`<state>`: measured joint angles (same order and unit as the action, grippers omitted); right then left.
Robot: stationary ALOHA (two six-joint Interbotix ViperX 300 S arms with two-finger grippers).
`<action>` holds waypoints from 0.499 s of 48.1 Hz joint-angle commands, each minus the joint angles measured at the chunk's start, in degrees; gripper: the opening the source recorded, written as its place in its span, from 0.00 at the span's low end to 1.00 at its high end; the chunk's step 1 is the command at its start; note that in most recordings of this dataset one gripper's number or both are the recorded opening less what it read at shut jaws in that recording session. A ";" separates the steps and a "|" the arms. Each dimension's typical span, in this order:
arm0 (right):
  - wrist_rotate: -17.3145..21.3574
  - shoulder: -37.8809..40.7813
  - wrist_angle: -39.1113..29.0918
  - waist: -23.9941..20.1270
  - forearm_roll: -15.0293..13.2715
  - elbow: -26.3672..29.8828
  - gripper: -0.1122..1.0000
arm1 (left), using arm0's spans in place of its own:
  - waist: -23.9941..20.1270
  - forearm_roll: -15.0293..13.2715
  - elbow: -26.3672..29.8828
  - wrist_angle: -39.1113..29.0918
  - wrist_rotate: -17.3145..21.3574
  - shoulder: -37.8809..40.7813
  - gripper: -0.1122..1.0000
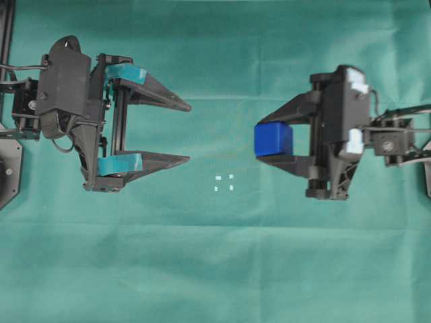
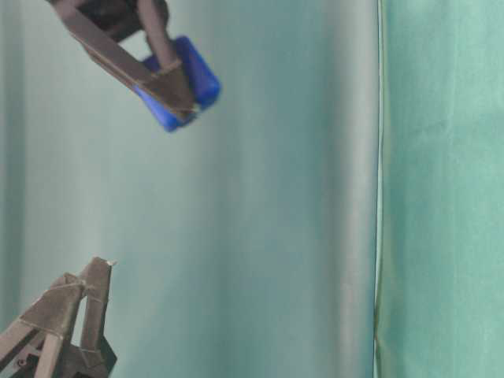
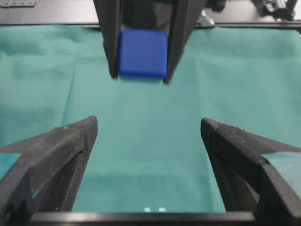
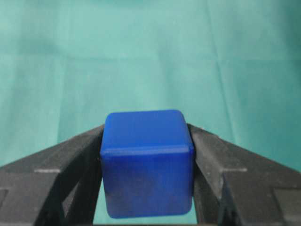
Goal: Handover the blue block to the right arm after grasping it with the left arm, then place it in the designated position.
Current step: 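Carry the cube with the right gripper toward the white marker spot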
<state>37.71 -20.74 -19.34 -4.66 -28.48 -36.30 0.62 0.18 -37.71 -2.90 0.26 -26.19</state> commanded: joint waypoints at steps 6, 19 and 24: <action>0.09 4.22 4.39 -0.18 0.18 0.44 0.56 | -0.18 0.00 1.49 0.35 0.00 -0.26 1.00; 0.26 13.10 12.04 0.97 0.18 0.53 0.56 | -0.18 0.00 1.49 0.35 0.00 -0.26 1.00; 0.88 16.44 14.50 1.93 0.44 0.97 0.56 | -0.18 0.00 1.41 0.26 0.00 -0.26 1.00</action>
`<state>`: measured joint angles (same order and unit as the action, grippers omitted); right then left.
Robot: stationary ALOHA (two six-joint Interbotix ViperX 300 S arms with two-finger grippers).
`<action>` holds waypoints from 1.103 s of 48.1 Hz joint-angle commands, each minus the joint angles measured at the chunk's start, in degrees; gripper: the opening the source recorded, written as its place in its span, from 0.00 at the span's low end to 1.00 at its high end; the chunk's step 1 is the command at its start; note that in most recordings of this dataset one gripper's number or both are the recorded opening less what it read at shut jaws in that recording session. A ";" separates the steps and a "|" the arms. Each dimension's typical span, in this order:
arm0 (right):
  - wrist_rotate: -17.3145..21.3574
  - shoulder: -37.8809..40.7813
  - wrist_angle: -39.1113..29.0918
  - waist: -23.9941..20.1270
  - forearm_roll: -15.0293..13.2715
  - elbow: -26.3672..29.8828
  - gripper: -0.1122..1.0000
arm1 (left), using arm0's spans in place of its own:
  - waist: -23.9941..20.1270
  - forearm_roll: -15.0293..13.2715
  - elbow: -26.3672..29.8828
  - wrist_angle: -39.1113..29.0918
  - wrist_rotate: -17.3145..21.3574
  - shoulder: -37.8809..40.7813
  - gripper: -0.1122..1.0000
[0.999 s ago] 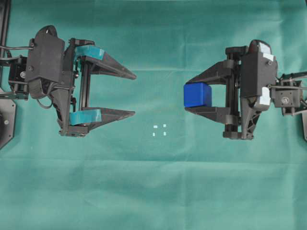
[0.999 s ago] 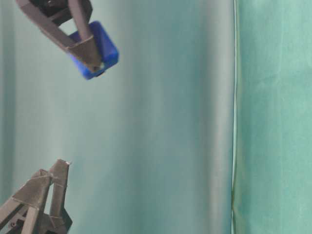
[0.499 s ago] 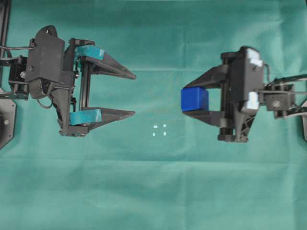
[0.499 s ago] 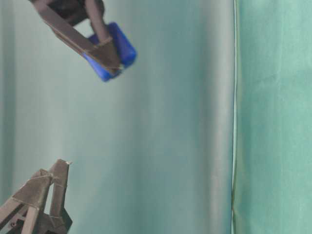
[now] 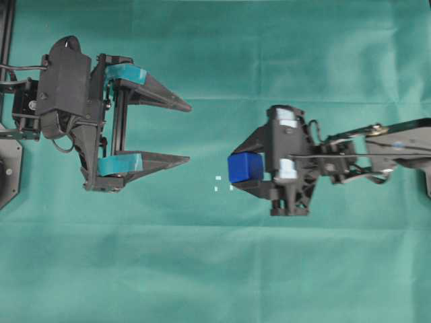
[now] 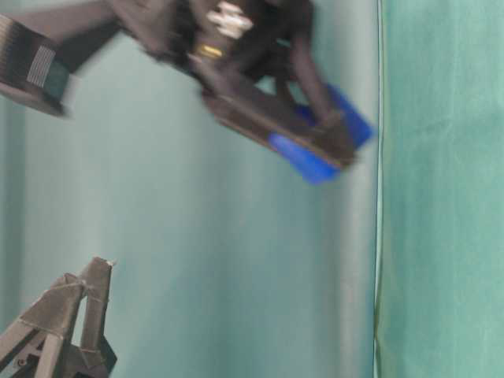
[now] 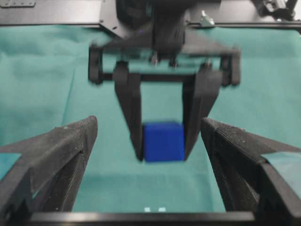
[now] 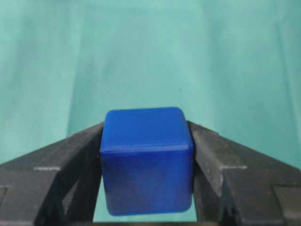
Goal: Handover the blue block to the right arm after grasping it with the left arm, then place it in the designated position.
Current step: 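Carry the cube with the right gripper toward the white marker spot, then lower the cube and open the right gripper to release it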
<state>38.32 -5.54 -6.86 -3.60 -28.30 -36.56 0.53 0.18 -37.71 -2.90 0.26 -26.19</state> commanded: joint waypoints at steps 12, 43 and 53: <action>0.62 8.17 8.35 2.02 0.53 2.37 0.56 | -0.09 0.00 1.41 0.18 0.00 -0.26 1.00; 0.62 19.25 13.80 2.99 2.11 6.77 0.56 | -0.09 0.00 1.32 0.18 0.09 -0.26 1.00; 0.62 20.04 14.68 2.99 2.55 6.77 0.56 | -0.09 0.00 1.41 0.18 0.09 -0.26 1.00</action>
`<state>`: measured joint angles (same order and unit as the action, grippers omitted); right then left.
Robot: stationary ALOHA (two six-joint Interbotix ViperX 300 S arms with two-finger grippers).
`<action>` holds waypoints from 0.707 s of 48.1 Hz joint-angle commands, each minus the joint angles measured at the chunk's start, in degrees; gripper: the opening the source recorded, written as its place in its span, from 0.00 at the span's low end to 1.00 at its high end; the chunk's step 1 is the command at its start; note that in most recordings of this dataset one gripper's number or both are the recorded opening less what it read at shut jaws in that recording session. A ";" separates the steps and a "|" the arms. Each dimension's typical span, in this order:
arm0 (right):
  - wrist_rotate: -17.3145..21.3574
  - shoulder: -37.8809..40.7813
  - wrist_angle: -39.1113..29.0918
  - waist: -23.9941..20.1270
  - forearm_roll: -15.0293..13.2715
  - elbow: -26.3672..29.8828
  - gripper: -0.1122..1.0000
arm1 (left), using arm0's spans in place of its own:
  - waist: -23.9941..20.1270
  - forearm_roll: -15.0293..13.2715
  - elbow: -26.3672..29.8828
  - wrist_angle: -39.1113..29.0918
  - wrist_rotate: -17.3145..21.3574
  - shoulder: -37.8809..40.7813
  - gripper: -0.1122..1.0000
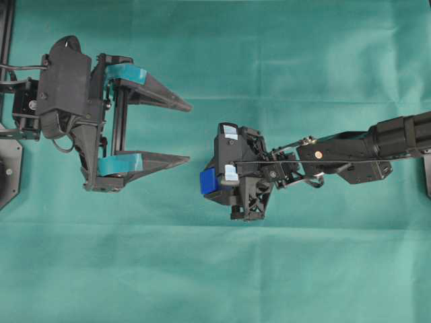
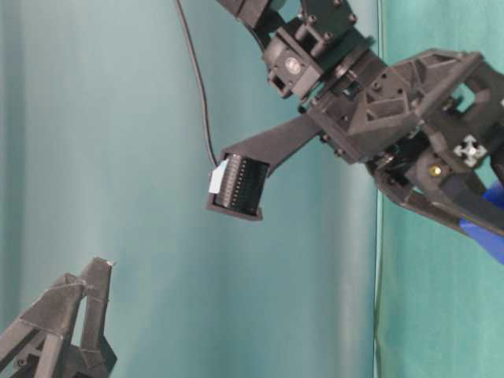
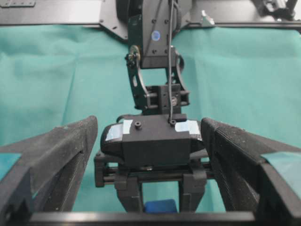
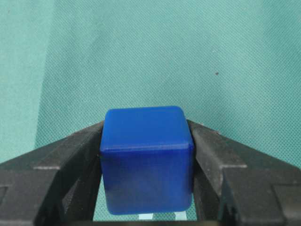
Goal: Handover the blue block to the right arm after grasping it with the left arm, then place it in the designated position.
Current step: 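Lower the cube and open the right gripper to release it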
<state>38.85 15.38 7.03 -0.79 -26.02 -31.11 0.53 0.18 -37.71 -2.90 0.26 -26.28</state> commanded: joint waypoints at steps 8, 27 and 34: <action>0.09 -0.97 0.79 0.18 1.05 1.23 0.56 | -0.09 0.00 1.41 0.18 0.09 -0.18 1.00; 0.09 -0.97 2.46 0.18 1.23 0.88 0.56 | -0.09 0.00 1.41 0.18 0.09 -0.18 1.00; 0.09 -0.97 2.29 0.18 1.93 0.88 0.57 | -0.09 0.00 1.41 0.18 0.09 -0.18 1.00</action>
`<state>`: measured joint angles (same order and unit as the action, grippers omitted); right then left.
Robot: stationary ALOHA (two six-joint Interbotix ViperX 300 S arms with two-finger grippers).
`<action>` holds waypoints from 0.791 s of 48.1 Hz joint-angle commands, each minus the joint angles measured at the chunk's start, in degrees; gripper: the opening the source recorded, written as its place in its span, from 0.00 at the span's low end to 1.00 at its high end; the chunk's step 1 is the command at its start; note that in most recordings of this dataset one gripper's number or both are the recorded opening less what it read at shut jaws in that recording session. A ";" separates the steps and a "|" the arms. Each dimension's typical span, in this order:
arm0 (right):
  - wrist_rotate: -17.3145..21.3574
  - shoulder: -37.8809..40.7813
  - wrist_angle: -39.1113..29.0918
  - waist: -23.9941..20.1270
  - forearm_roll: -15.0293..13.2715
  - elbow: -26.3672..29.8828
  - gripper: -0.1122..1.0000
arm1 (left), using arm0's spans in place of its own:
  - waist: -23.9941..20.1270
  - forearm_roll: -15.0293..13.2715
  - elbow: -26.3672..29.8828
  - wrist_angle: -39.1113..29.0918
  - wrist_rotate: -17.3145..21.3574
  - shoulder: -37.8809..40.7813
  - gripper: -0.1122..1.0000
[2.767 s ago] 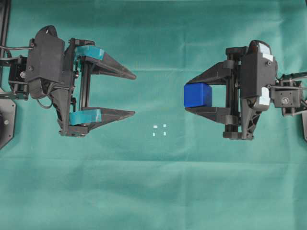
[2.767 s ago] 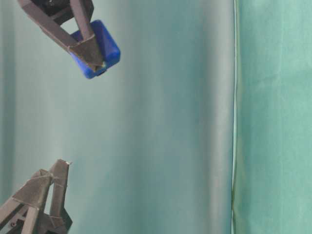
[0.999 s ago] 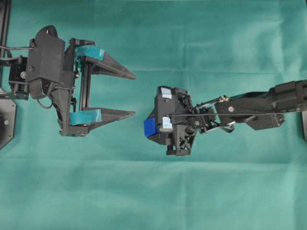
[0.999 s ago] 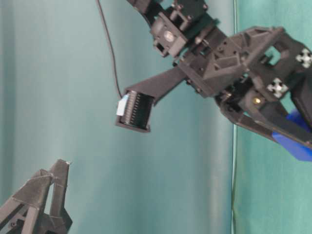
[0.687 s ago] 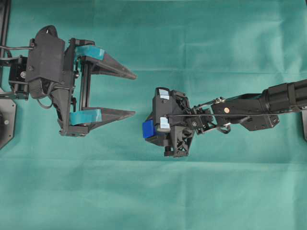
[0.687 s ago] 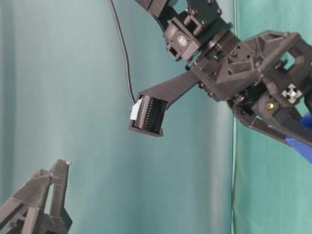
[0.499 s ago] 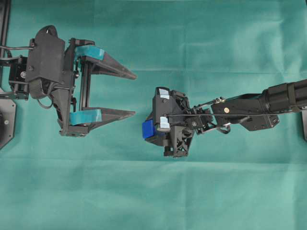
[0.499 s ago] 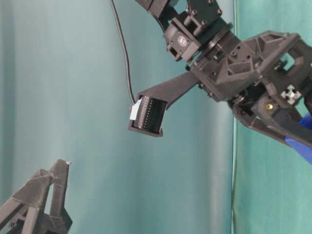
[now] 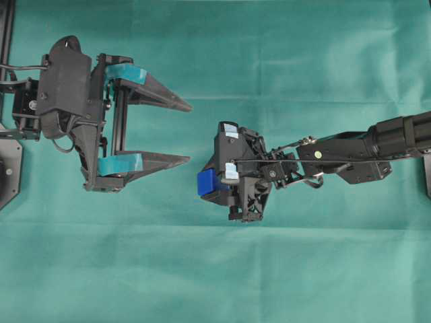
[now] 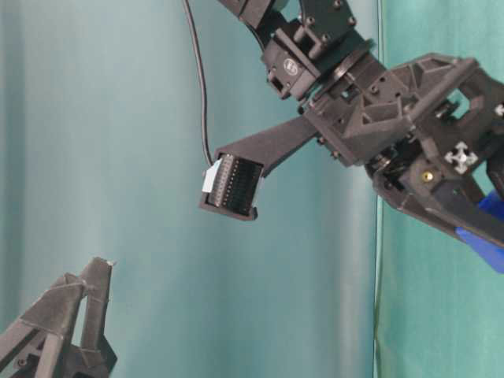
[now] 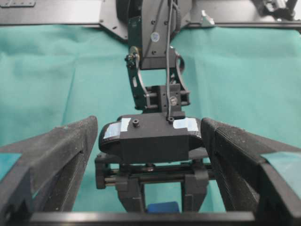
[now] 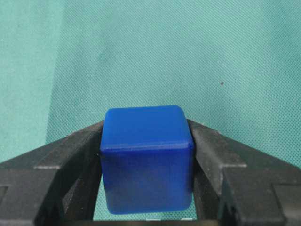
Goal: Handover the blue block to the right arm after grasping it with the left arm, then place it in the designated position.
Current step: 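Lower the cube and open the right gripper to release it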
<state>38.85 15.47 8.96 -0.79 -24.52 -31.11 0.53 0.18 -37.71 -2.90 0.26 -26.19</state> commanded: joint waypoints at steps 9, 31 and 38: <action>0.09 -1.05 0.35 0.18 1.85 1.05 0.85 | -0.09 0.00 1.41 0.18 0.09 -0.26 1.00; -0.26 -2.81 -1.14 0.18 1.85 1.23 0.88 | -0.09 0.00 1.41 0.18 0.18 -0.26 1.00; -0.44 -5.62 -3.60 0.09 1.58 1.14 0.88 | -0.09 0.00 1.49 0.26 0.18 -0.26 1.00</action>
<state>38.41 13.45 6.24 -0.79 -22.76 -31.11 0.53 0.18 -37.71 -2.90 0.35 -26.28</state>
